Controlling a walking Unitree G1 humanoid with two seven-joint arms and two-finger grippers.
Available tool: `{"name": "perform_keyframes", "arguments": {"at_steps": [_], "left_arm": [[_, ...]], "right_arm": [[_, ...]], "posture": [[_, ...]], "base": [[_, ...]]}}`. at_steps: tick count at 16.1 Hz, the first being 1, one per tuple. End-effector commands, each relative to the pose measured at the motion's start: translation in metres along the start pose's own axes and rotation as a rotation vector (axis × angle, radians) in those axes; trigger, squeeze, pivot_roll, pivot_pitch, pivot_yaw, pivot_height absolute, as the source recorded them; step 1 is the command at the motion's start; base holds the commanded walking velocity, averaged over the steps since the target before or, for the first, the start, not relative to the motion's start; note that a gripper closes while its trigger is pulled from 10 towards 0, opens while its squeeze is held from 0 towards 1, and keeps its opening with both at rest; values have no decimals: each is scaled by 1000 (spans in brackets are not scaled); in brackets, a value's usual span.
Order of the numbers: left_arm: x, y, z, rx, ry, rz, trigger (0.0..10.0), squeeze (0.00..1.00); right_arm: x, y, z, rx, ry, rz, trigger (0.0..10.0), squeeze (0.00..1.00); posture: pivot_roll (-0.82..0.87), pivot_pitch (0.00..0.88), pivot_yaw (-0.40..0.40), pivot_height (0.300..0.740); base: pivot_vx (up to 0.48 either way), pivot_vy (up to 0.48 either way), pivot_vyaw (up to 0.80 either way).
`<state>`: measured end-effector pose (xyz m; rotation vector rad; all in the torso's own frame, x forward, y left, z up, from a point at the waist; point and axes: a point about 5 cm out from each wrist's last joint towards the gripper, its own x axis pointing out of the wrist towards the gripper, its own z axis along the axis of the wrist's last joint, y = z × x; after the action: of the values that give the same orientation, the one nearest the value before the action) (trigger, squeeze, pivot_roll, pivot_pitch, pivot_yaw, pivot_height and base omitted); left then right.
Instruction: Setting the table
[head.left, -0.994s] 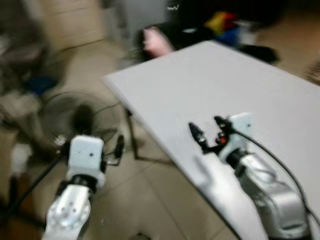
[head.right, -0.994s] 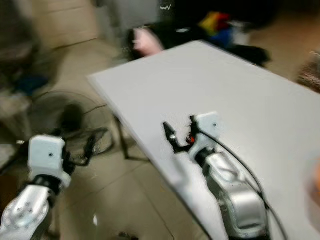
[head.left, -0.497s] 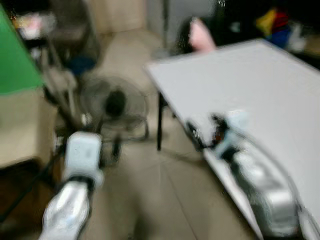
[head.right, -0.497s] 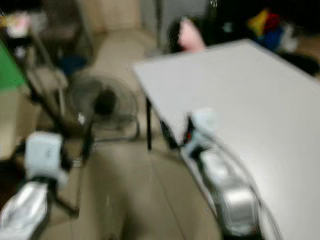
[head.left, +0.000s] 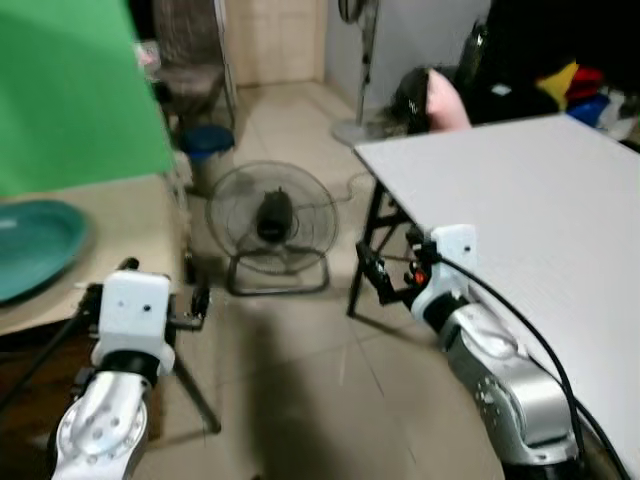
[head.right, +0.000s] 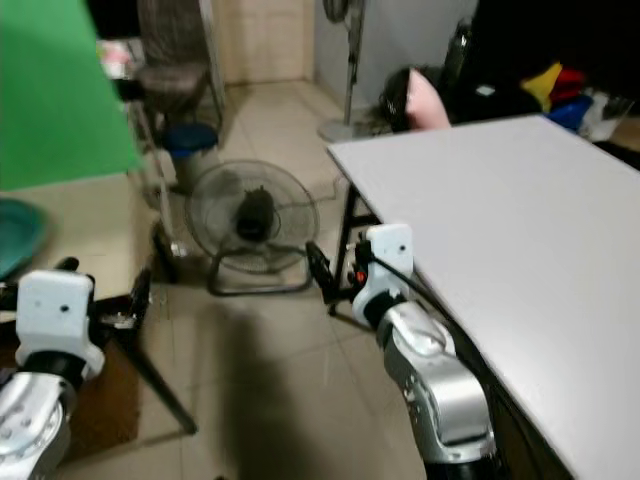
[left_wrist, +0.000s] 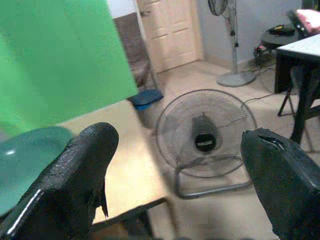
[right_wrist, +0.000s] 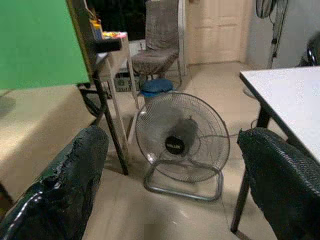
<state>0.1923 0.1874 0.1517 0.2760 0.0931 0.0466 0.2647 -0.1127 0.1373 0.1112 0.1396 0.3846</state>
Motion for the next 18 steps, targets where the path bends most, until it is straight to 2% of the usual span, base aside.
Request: {"name": "perform_keyframes", "arguments": {"at_steps": [1,12,16,18], "left_arm": [[0,-4,3,-7,-7,-22,10000,0],[1,-7,3,-12,0,-36,10000,0],[2,-6,3,-29,3,-29,10000,0],[3,-3,4,-46,-5,-12,10000,0]], "right_arm": [[-2,-6,0,12,7,-17,10000,1000],[-4,-2,-6,69,55,25,10000,1000],[-1,4,-7,63,77,77,10000,1000],[1,5,-6,60,86,90,10000,1000]], "posture": [[16,0,26,740],[13,0,22,740],[14,0,20,740],[15,0,19,740]], "base": [[0,352,0],[0,347,0],[0,0,0],[304,0,400]]}}
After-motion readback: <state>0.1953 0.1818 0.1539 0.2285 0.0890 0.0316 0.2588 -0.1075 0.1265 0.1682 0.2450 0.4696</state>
